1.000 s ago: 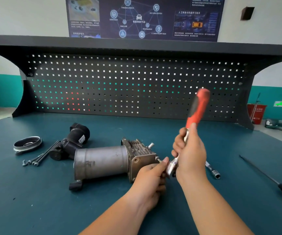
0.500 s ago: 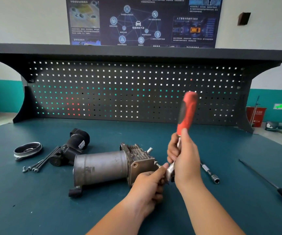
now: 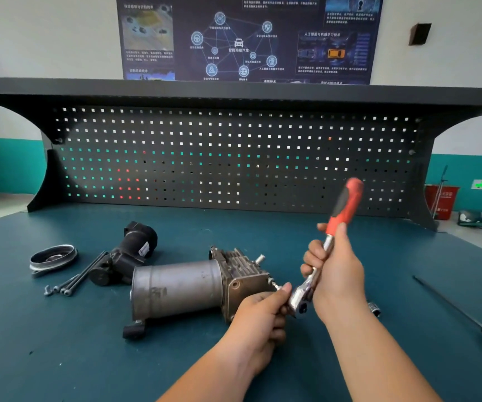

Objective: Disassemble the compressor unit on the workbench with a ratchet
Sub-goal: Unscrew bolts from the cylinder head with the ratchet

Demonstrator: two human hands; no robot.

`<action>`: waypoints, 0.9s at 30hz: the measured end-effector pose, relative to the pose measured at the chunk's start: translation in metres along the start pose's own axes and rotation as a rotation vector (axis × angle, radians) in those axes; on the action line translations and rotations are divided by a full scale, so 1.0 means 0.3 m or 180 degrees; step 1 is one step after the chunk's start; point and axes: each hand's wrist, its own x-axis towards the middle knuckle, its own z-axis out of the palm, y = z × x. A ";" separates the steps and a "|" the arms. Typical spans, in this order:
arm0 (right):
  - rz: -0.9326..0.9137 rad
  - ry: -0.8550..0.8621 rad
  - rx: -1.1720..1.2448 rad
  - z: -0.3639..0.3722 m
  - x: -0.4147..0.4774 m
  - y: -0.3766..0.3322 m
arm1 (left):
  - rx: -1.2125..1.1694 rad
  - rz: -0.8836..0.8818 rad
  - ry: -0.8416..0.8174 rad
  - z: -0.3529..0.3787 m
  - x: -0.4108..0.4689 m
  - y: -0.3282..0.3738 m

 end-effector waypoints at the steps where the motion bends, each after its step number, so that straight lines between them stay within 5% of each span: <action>1: 0.0282 0.0274 0.0320 -0.010 0.010 -0.003 | -0.0020 -0.0010 0.0001 0.000 0.000 -0.001; 4: 0.0682 0.0691 0.0909 -0.032 0.022 0.004 | -0.0017 -0.0094 0.0058 0.001 -0.001 0.001; 7: 0.0446 0.0570 0.0828 -0.020 0.009 0.008 | 0.0056 -0.0203 0.0128 -0.002 0.001 0.002; 20: -0.1592 -0.1610 -0.1306 0.030 -0.094 0.055 | 0.0291 -0.0013 0.0036 -0.009 0.006 -0.011; 23: -0.1436 -0.1394 -0.1133 0.030 -0.091 0.042 | 0.0378 0.0066 0.0060 -0.010 0.009 -0.013; 27: -0.0547 -0.0075 -0.0300 0.022 -0.036 0.017 | 0.0323 0.0099 0.0070 -0.011 0.016 -0.009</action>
